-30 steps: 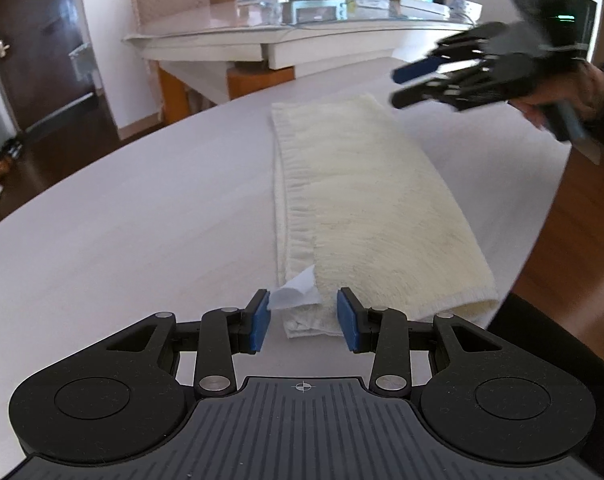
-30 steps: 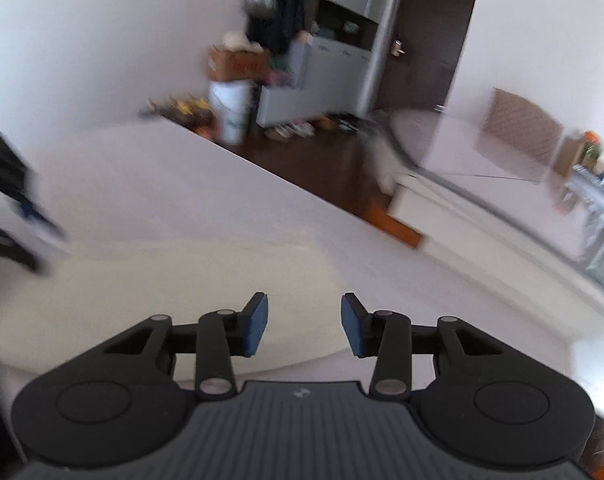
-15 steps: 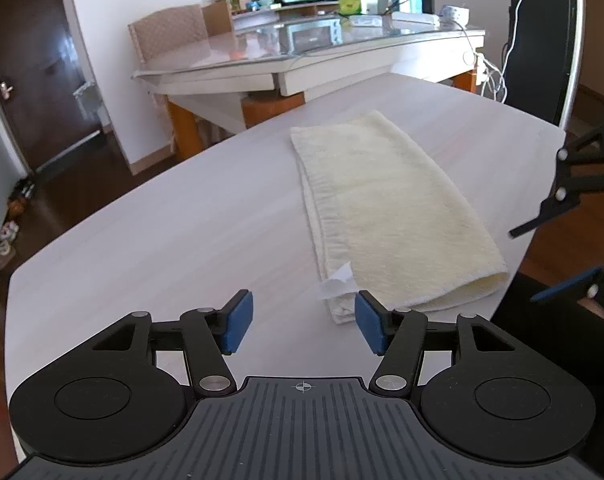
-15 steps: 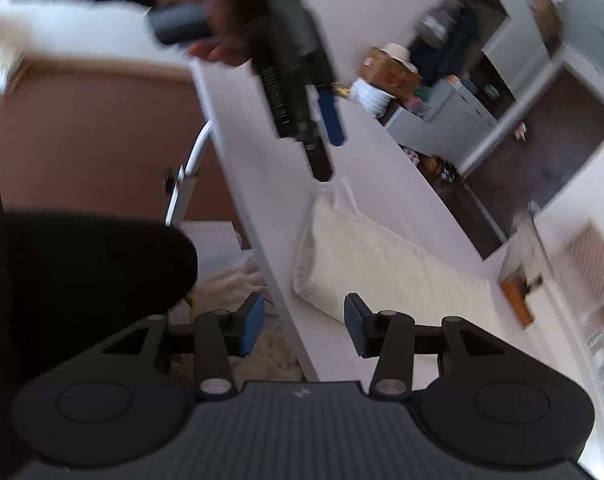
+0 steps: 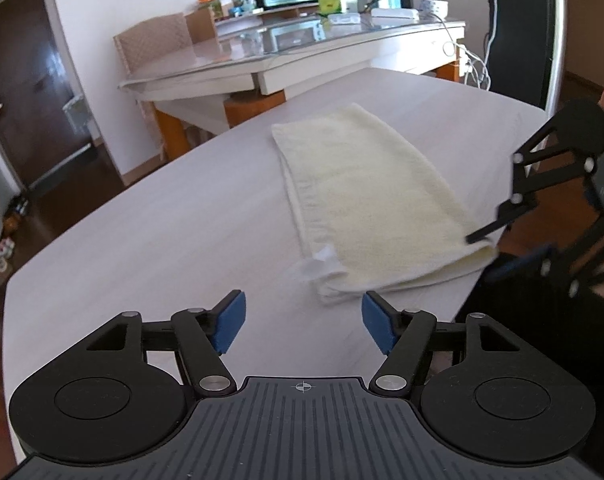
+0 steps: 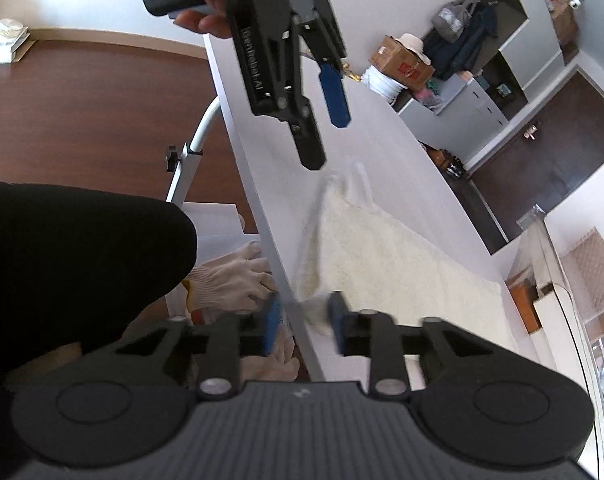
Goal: Fold towel
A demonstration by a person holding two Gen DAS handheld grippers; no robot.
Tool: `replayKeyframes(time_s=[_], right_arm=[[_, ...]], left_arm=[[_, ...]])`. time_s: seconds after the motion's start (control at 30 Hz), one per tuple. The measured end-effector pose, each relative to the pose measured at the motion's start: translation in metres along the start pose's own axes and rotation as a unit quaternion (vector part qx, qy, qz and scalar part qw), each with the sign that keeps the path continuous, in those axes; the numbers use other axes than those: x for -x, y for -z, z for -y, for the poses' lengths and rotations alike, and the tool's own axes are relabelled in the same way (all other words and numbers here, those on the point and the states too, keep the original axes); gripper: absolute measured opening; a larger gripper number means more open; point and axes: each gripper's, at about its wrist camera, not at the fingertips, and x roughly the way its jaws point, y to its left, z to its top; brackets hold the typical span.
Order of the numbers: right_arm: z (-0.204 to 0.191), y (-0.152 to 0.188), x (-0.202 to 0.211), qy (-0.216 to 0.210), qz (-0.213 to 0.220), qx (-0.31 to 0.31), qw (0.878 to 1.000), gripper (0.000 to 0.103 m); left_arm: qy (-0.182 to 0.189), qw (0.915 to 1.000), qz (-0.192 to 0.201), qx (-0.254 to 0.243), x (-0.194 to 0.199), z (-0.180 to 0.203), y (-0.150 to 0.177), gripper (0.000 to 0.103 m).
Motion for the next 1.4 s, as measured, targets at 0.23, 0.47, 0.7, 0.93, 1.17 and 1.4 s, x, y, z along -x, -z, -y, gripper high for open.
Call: replayKeyframes(time_s=[0.23,0.47,0.7,0.93,1.17,1.4], right_arm=[[0.029,0.018,0.041,-0.042,0.035,-0.141,0.989,0.009],[0.065,0.039,0.067,-0.066,0.075,-0.243,0.965,0.009],[0.079,0.06,0.082,-0.076,0.077,-0.289,0.951,0.009],[0.09,0.063,0.088,-0.124,0.086,-0.301,0.942,0.009],[0.147,0.07,0.09,-0.131,0.135,-0.34,0.921,0.008],[0.211,0.079,0.051,-0.116,0.135,-0.388,0.904,0.008]], left_arm=[[0.059,0.9905,0.031,-0.12,0.008,0.023,0.005,0.073],[0.097,0.9678,0.055,-0.226,-0.003,0.049,0.0,0.067],[0.133,0.9498,0.065,-0.276,-0.021,0.066,-0.008,0.011],[0.209,0.9468,0.038,-0.241,-0.004,0.058,-0.023,0.01],[0.198,0.9684,0.041,-0.146,-0.022,0.013,-0.08,0.01],[0.147,0.9862,0.026,-0.071,-0.075,-0.025,-0.122,0.011]])
